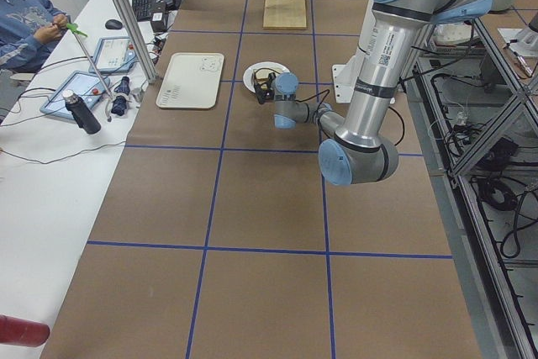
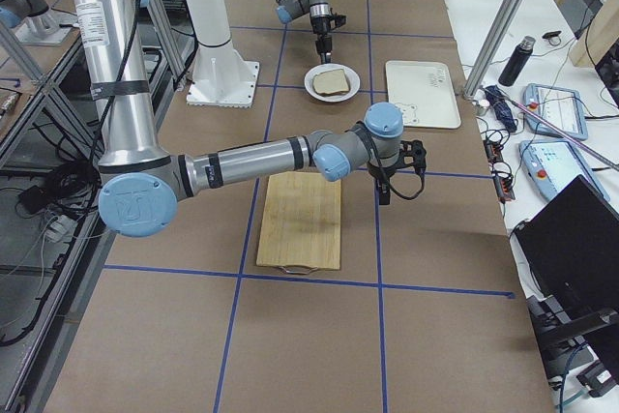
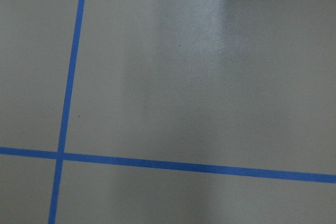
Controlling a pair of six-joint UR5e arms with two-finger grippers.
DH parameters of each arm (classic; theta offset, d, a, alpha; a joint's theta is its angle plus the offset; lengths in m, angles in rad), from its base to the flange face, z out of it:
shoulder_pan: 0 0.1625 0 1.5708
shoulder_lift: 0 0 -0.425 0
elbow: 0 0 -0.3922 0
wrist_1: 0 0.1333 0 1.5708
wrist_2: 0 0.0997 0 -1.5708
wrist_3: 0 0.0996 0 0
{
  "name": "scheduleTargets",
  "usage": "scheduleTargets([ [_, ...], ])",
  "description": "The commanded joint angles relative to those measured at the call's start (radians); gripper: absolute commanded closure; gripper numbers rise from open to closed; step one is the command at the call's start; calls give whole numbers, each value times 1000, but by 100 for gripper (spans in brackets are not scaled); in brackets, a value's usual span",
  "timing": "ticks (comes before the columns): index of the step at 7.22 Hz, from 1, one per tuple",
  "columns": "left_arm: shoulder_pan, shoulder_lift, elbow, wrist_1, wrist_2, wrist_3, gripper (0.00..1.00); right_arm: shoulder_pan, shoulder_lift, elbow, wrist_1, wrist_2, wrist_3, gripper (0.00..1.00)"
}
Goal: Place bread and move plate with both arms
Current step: 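Grip the white plate rim with the left gripper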
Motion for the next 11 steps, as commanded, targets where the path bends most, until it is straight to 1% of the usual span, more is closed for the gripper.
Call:
scheduleTargets([
  [1, 15, -6, 41, -74, 54, -1, 40, -1, -1, 0, 0, -2, 2, 0],
  [4, 27, -10, 55, -74, 69, -1, 42, -2, 7, 4, -8, -2, 6, 0],
  [5, 59, -12, 54, -78, 118, -1, 45, -2, 9, 4, -8, -2, 6, 0],
  [6, 78, -23, 52, -78, 137, -1, 45, -2, 7, 4, -8, -2, 7, 0],
  [8, 79, -29, 58, -78, 143, -1, 46, -4, 7, 4, -8, -2, 7, 0],
  [9, 79, -32, 61, -78, 145, -1, 49, -2, 7, 4, -8, -2, 7, 0],
  [10, 81, -33, 61, -78, 145, -1, 57, -2, 7, 4, -8, -2, 7, 0],
  [11, 81, -33, 61, -79, 143, -1, 71, -2, 7, 4, -8, -2, 7, 0],
])
